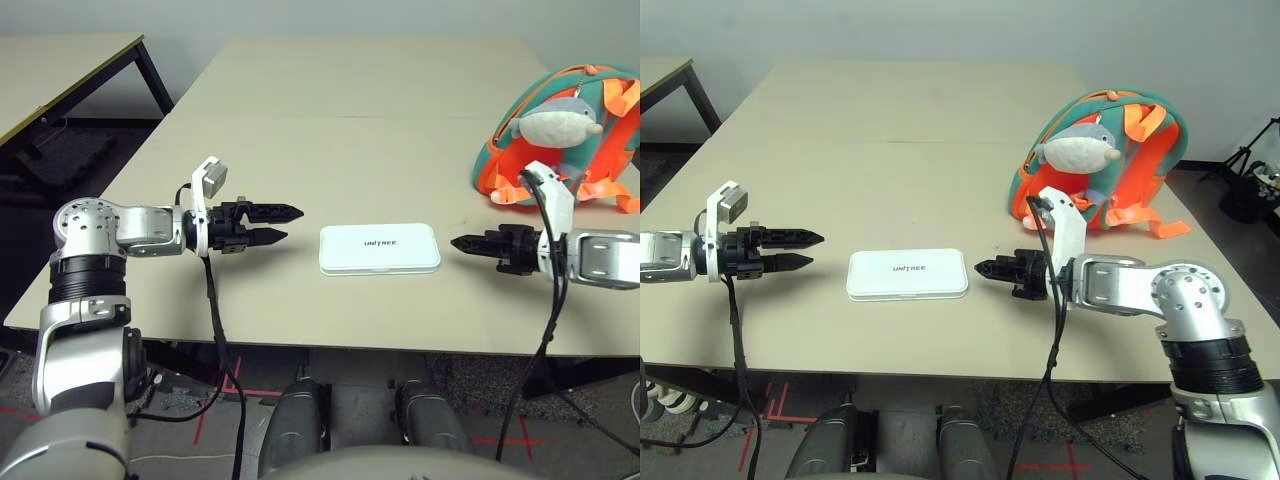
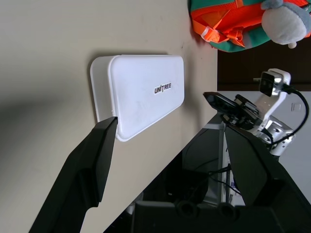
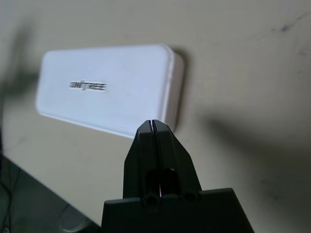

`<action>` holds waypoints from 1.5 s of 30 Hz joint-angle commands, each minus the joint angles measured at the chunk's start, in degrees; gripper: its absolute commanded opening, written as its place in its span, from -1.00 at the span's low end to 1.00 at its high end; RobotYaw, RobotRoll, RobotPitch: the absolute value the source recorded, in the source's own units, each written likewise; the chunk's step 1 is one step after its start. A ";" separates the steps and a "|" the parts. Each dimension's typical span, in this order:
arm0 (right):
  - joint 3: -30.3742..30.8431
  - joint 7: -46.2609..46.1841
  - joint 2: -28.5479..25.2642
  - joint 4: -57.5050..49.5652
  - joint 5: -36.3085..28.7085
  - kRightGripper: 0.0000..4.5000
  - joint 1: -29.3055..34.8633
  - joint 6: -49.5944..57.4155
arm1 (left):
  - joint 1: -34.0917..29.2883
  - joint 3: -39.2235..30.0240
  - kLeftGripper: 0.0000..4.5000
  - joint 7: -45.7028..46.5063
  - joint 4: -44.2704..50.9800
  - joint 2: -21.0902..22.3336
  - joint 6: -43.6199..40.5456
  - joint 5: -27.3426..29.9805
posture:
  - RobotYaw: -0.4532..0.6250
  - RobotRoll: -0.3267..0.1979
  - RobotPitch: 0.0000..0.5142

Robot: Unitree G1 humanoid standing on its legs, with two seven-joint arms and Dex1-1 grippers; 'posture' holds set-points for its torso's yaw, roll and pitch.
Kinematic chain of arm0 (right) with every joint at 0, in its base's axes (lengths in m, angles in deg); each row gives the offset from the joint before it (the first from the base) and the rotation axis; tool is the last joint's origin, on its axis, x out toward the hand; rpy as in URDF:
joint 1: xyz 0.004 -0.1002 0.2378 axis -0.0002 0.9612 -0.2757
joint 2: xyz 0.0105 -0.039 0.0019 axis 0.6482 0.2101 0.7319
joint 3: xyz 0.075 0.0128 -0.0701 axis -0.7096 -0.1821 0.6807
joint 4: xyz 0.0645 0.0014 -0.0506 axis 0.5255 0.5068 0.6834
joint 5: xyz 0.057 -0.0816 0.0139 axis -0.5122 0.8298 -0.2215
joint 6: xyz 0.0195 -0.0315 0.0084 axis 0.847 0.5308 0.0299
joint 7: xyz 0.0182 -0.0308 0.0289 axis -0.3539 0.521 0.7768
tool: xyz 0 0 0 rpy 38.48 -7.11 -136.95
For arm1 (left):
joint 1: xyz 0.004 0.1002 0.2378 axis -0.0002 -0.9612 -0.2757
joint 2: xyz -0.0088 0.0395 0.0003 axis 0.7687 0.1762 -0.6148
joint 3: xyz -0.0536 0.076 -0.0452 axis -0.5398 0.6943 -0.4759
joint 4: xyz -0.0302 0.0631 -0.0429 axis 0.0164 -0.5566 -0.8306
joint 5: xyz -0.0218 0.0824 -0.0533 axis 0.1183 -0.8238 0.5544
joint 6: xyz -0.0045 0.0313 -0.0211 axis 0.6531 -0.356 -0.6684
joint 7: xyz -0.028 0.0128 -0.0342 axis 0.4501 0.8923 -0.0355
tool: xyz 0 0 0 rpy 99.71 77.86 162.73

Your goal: Put the pencil case into the backpack and zip it.

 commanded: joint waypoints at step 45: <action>-7.75 11.35 17.81 -1.17 39.28 -0.99 -3.13 7.94 | 4.19 2.15 1.00 -17.36 -10.35 -11.42 2.35 -32.50 | -0.34 0.25 -0.77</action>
